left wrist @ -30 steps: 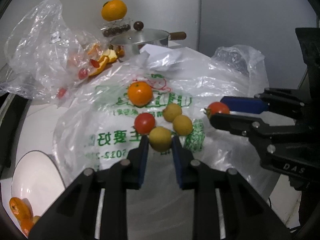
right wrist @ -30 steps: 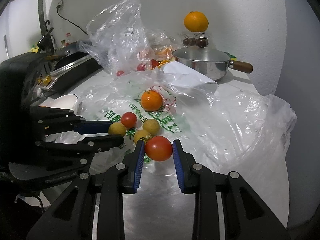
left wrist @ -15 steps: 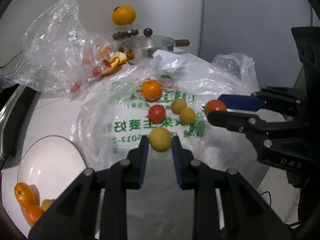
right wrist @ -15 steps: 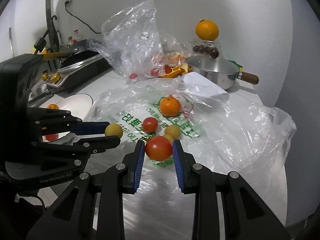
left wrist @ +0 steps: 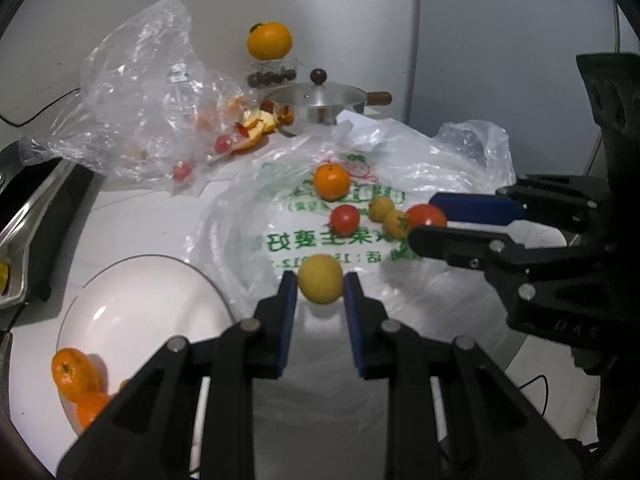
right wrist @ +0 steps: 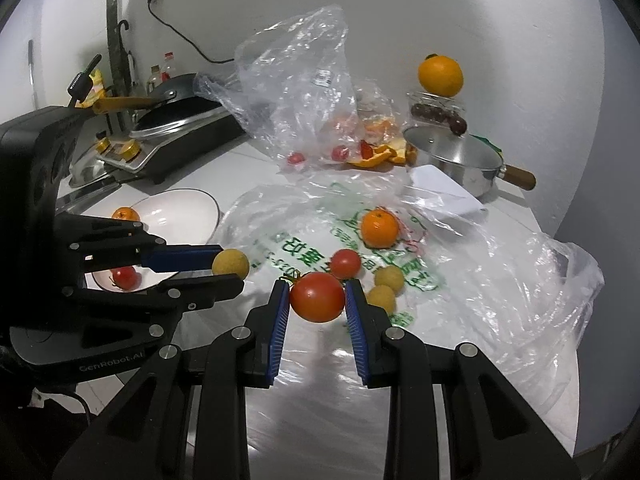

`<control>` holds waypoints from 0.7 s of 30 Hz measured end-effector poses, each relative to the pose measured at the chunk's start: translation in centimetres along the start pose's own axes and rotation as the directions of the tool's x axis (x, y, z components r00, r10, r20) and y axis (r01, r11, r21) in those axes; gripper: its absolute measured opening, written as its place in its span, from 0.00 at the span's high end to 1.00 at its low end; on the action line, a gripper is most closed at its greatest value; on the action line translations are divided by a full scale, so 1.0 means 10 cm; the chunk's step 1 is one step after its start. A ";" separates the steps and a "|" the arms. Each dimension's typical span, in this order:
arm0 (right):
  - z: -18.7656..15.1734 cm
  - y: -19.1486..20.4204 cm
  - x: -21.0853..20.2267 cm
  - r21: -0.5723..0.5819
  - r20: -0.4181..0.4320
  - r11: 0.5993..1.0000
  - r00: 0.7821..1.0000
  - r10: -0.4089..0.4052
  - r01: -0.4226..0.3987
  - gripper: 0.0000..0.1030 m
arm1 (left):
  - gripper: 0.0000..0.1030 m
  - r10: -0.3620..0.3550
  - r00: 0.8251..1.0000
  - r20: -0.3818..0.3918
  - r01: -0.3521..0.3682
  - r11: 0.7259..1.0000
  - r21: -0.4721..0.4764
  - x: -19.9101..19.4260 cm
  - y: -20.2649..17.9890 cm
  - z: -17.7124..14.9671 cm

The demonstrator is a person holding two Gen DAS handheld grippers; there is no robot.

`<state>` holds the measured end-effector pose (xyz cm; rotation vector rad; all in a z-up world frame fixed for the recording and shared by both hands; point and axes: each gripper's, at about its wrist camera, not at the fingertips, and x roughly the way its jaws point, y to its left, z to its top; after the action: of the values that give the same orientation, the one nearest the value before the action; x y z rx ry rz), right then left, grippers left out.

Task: Organize fruits
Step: 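Carry the yellow fruit and red tomato over the white plate with both tools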

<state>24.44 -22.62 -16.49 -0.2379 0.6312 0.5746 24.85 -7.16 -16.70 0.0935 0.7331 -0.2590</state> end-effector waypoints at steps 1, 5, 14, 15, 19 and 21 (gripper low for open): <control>0.01 0.03 0.00 -0.003 0.000 1.000 1.000 0.000 0.000 0.71 | 0.76 0.003 1.000 0.004 -0.003 1.000 -0.001 -0.02 0.03 -0.01; 0.05 0.14 0.02 -0.015 0.001 1.000 1.000 0.002 -0.002 0.71 | 0.76 0.015 1.000 0.018 -0.015 1.000 -0.003 -0.13 0.14 -0.04; 0.16 0.39 0.08 -0.033 0.012 0.999 1.000 0.015 -0.014 0.71 | 0.76 0.039 0.999 0.029 -0.039 0.999 -0.017 -0.28 0.38 -0.13; 0.18 0.42 0.10 -0.036 0.010 0.999 1.000 0.018 -0.017 0.70 | 0.76 0.041 0.999 0.030 -0.041 0.999 -0.021 -0.29 0.41 -0.14; 0.22 0.55 0.15 -0.059 0.002 0.998 1.000 0.025 -0.024 0.70 | 0.76 0.055 0.998 0.038 -0.053 0.998 -0.044 -0.35 0.55 -0.20; 0.25 0.61 0.17 -0.071 -0.001 0.997 1.000 0.026 -0.026 0.70 | 0.76 0.063 0.997 0.039 -0.061 0.997 -0.056 -0.37 0.62 -0.22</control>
<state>23.24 -15.98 -15.81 -0.2966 0.6153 0.6225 22.41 -0.03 -15.92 0.0583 0.6956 -0.1810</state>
